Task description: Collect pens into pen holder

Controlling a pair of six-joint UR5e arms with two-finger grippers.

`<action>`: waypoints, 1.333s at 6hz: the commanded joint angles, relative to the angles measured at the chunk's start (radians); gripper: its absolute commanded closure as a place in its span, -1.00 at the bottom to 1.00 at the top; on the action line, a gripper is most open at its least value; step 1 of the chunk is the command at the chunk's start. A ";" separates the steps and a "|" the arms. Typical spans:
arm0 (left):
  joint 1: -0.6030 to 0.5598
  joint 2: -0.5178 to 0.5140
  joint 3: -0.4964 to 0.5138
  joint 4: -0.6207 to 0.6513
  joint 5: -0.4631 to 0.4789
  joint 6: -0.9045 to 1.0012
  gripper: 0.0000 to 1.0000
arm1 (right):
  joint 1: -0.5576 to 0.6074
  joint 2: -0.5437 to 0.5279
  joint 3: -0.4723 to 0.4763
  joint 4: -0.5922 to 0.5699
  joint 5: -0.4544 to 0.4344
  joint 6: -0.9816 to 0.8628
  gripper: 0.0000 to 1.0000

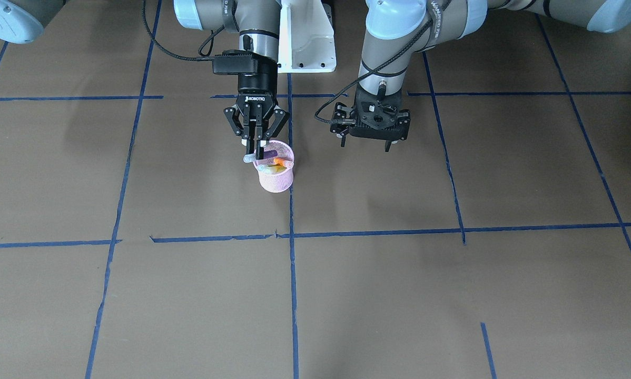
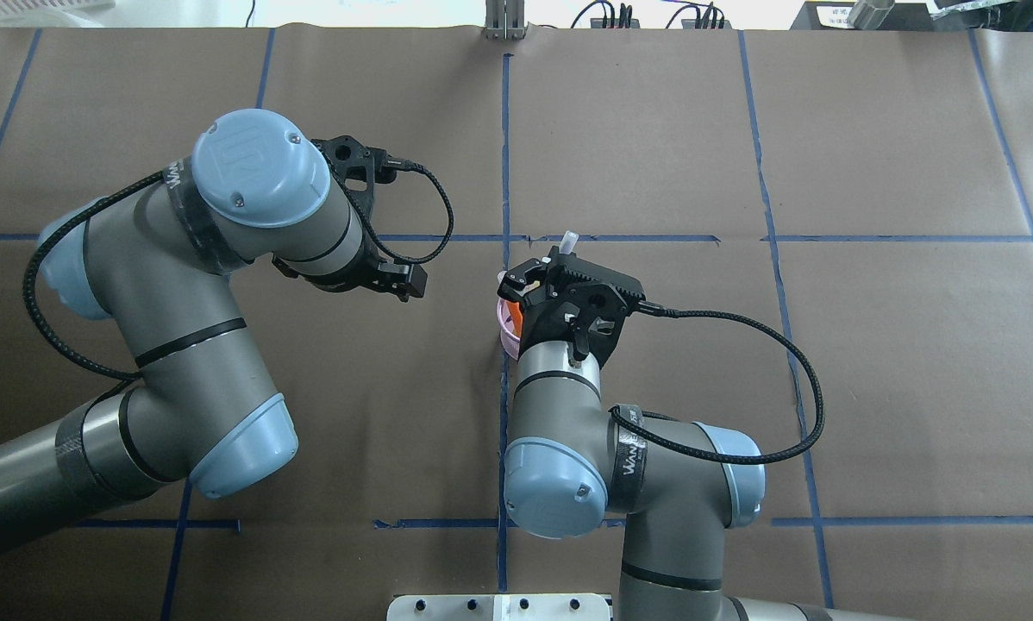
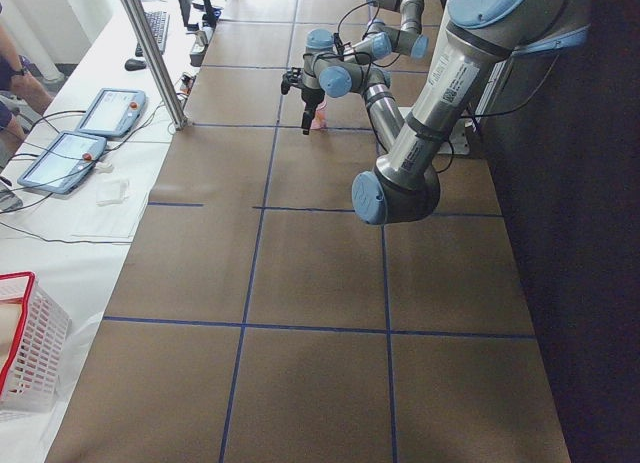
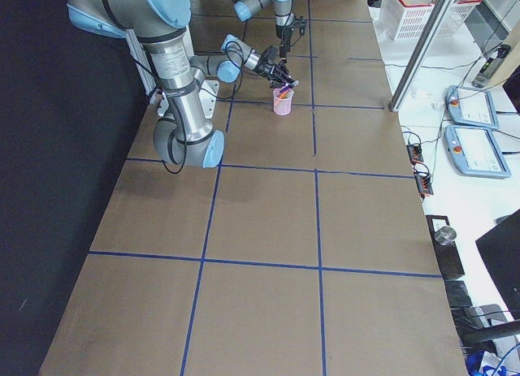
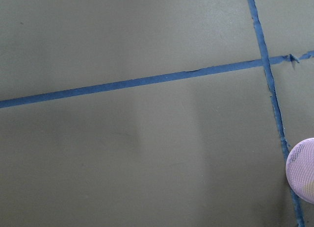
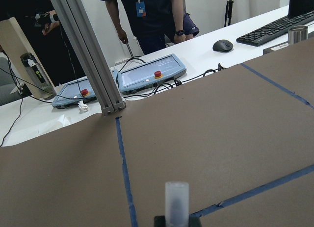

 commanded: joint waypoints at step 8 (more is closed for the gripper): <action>-0.162 0.043 0.000 0.017 -0.170 0.200 -1.00 | 0.465 -0.002 0.217 -0.347 1.206 -0.512 -1.00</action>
